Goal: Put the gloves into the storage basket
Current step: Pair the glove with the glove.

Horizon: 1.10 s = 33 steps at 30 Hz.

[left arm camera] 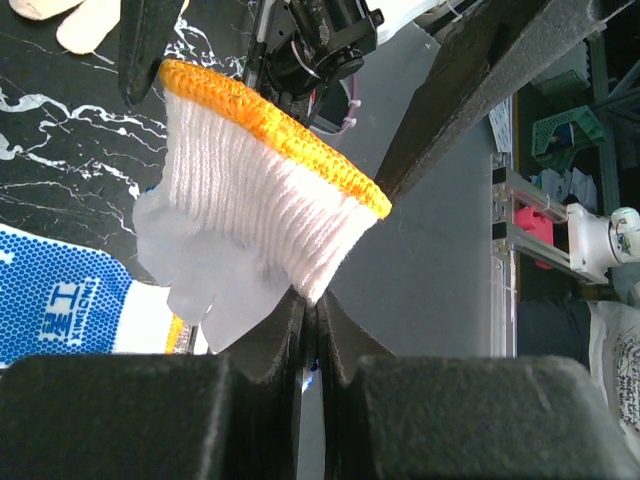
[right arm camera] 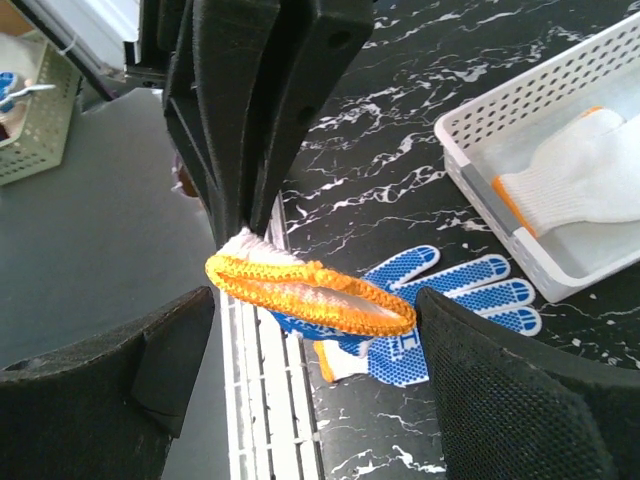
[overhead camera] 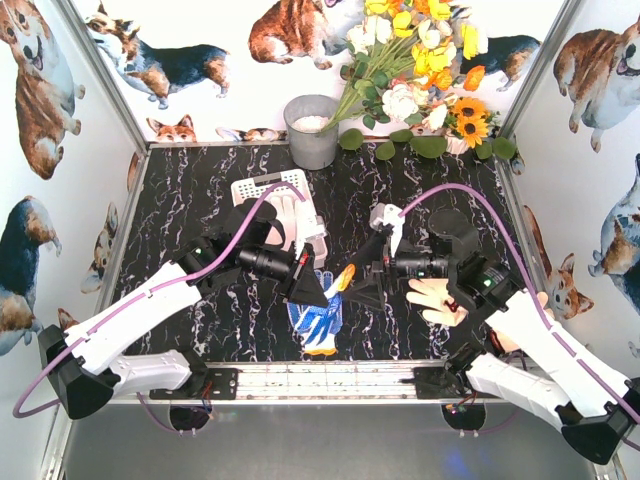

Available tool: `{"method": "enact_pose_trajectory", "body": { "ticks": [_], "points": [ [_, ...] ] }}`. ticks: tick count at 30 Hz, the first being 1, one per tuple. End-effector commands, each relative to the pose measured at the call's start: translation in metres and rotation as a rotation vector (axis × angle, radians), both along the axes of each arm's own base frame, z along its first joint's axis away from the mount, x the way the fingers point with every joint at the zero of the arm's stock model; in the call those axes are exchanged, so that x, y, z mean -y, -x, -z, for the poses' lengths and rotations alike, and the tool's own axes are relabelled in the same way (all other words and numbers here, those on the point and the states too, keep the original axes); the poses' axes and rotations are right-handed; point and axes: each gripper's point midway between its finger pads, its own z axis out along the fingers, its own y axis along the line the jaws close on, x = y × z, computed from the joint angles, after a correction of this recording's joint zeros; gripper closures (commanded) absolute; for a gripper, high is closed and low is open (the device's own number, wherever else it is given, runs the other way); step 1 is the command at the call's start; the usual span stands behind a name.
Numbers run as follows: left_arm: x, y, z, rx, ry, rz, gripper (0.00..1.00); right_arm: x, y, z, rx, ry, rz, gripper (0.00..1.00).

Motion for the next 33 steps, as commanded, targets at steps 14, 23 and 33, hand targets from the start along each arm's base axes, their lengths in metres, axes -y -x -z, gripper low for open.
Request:
{"method": "enact_pose_trajectory", "body": {
  "ticks": [14, 23, 33],
  "points": [
    [0.001, -0.001, -0.012, 0.015, 0.028, 0.014, 1.0, -0.017, 0.012, -0.016, 0.03, -0.048, -0.14, 0.13],
    [0.0, -0.007, -0.003, 0.029, -0.003, -0.017, 1.0, -0.019, 0.011, -0.009, 0.013, -0.033, -0.115, 0.68],
    [-0.024, -0.078, 0.049, 0.21, -0.266, -0.363, 1.0, -0.006, -0.011, 0.009, 0.045, -0.013, 0.077, 1.0]
  ]
}}
